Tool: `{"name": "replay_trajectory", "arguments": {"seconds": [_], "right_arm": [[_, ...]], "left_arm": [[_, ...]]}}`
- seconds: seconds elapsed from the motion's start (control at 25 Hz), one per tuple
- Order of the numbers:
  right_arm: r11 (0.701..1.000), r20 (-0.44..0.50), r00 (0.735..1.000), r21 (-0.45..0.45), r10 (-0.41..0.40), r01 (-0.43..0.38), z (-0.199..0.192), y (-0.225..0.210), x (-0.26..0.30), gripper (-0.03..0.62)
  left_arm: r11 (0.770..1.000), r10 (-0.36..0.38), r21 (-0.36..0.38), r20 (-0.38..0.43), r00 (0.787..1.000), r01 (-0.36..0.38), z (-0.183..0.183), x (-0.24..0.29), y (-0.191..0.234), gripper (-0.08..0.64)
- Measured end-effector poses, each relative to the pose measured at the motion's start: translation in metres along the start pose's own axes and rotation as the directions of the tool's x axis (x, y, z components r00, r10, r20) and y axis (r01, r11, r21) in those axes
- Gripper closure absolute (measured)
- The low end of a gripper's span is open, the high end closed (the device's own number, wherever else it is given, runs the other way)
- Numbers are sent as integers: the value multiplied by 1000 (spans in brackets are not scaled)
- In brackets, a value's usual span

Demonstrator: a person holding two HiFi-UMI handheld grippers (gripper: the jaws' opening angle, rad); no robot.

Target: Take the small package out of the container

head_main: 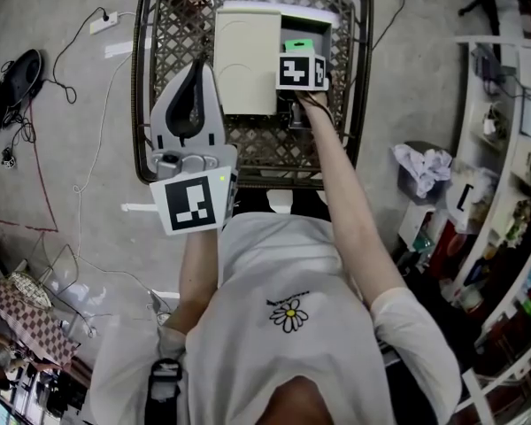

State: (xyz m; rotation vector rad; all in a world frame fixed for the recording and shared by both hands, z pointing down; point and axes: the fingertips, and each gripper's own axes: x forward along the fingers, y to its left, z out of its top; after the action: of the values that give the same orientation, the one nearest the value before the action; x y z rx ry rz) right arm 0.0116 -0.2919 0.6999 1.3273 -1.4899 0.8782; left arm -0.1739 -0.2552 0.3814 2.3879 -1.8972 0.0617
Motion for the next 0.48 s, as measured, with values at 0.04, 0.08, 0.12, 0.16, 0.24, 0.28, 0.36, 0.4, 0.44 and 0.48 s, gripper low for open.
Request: {"name": "replay_trajectory", "arguments": {"seconds": [0.04, 0.08, 0.12, 0.16, 0.24, 0.28, 0.36, 0.4, 0.44, 0.48], "right_arm": [[1000, -7, 1000, -4, 5, -5, 0, 0, 0, 282], [1000, -19, 1000, -9, 10, -11, -1, 1, 0, 282], [1000, -34, 999, -13, 20, -20, -1, 2, 2, 282], [999, -52, 998, -17, 33, -33, -1, 3, 3, 282], [998, -84, 995, -34, 50, -53, -1, 5, 5, 282], [997, -93, 994, -48, 55, -60, 0, 5, 5, 281], [994, -104, 992, -78, 69, -77, 1, 6, 6, 281], [992, -111, 991, -88, 76, -86, 1, 7, 6, 281], [991, -118, 990, -91, 82, -93, 0, 8, 7, 281], [991, -123, 989, -93, 85, -96, 0, 9, 7, 282]], "left_arm": [[1000, 0, -2, -3, 1000, 0, -2, 0, 0, 535], [1000, -1, -3, -6, 1000, 1, -3, 0, 0, 535], [1000, -3, -4, -9, 1000, 3, -4, 0, 0, 535], [1000, -5, -5, -10, 1000, 5, -5, 0, -1, 535], [1000, -10, -6, -10, 1000, 10, -5, 1, -2, 535], [1000, -13, -7, -9, 1000, 13, -5, 1, -3, 535], [1000, -17, -8, -11, 1000, 17, -6, 2, -5, 535], [1000, -20, -7, -12, 1000, 20, -6, 3, -6, 535], [1000, -23, -7, -14, 1000, 23, -7, 3, -7, 535], [1000, -26, -6, -16, 1000, 26, -7, 3, -8, 535]]}}
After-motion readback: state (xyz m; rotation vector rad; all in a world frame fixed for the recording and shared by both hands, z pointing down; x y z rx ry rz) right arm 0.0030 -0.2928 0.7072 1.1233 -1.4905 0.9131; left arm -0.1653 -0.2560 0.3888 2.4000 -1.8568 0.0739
